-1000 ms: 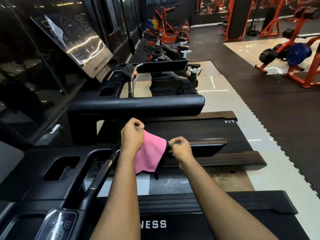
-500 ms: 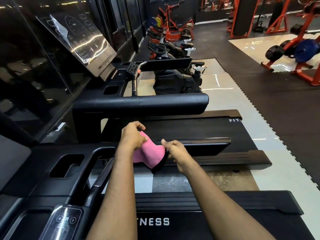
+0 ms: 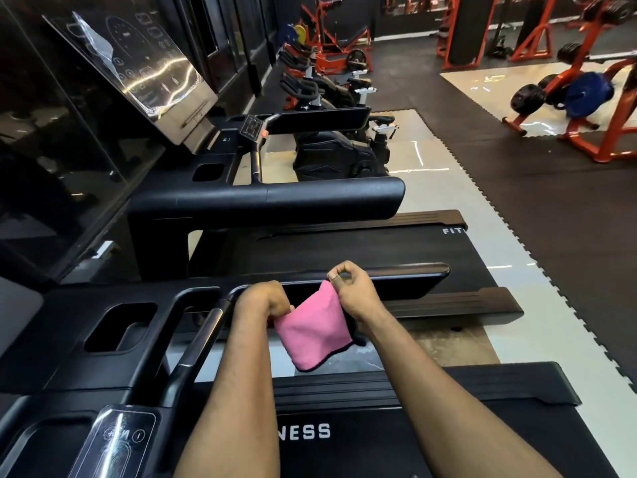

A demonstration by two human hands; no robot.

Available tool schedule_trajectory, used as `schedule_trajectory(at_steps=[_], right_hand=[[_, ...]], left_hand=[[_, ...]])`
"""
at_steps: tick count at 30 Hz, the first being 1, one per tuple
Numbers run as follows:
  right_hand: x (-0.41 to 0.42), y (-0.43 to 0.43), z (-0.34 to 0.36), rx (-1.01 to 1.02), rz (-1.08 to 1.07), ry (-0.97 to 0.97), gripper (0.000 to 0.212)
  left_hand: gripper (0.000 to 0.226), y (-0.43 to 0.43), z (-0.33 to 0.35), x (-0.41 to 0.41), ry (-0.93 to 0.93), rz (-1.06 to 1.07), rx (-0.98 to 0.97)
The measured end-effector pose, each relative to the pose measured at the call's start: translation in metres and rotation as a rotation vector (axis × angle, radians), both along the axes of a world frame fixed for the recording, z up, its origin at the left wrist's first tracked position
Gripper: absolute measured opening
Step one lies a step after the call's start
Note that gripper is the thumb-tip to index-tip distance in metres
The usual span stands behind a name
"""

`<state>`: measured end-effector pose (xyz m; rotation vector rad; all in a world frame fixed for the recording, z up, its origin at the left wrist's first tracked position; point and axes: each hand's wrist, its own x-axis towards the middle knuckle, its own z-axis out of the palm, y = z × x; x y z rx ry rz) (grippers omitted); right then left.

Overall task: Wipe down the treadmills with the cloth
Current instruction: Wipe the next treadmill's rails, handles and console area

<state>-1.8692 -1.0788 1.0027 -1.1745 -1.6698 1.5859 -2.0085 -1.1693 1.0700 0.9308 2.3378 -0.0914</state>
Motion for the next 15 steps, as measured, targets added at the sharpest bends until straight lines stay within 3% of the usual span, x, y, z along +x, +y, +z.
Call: schedule_trajectory(at_steps=[3,5,7,9,10,12,15], right_hand=[[0.015,0.000,0.004,-0.154,0.286,0.020,0.018],[0.023,0.002,-0.002,-0.119,0.434,-0.074,0.031],[0.023,0.003,-0.011,0.013,0.373,-0.198,0.027],[0.022,0.007,-0.018,0.098,0.203,-0.303,0.025],[0.023,0.008,-0.017,0.106,0.126,-0.347,0.025],[0.027,0.013,-0.016,0.090,0.014,-0.416,0.021],[0.039,0.016,-0.011,0.085,-0.027,-0.556,0.014]], left_hand=[[0.033,0.002,-0.010,-0.005,0.046,0.088,0.115],[0.032,0.002,-0.013,-0.007,0.042,0.171,0.246],[0.019,0.001,-0.013,-0.007,-0.074,0.170,0.381],[0.007,0.000,-0.012,-0.008,-0.311,0.096,0.481],[0.010,-0.001,-0.010,-0.008,-0.392,0.024,0.478],[0.018,0.002,-0.012,-0.008,-0.351,-0.094,0.416],[0.017,0.011,-0.023,-0.001,-0.186,-0.069,0.374]])
